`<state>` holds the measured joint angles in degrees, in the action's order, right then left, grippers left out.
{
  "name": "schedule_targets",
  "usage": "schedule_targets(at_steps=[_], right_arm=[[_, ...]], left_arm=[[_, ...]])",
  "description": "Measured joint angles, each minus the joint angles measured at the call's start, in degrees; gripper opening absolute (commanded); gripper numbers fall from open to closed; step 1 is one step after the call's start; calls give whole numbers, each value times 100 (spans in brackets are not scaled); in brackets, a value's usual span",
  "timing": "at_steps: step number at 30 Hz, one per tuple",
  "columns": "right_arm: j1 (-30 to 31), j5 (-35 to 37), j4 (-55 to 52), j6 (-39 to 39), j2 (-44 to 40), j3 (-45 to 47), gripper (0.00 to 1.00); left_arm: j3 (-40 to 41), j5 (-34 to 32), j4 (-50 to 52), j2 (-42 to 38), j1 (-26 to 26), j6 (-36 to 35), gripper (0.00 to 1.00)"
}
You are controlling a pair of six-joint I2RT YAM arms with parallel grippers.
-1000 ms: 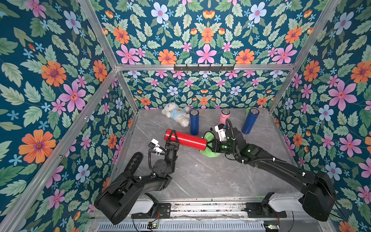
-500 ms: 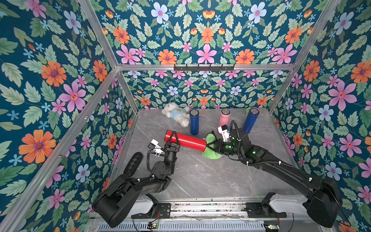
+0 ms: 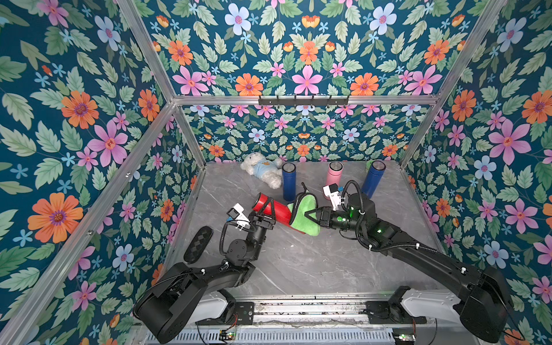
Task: Wipe the surface of the thermos
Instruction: Wipe the dirt from the surface of the thermos.
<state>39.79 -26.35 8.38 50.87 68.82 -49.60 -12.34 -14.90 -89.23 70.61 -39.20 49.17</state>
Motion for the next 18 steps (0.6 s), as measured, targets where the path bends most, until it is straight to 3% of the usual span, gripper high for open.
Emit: schedule_targets(at_steps=[10, 18], right_arm=[[0, 964, -1366, -433, -859, 72, 0], [4, 1307, -1700, -505, -560, 295, 0]], left_arm=[[98, -192, 2, -310, 17, -170, 0], [-15, -225, 7, -411, 72, -249, 0]])
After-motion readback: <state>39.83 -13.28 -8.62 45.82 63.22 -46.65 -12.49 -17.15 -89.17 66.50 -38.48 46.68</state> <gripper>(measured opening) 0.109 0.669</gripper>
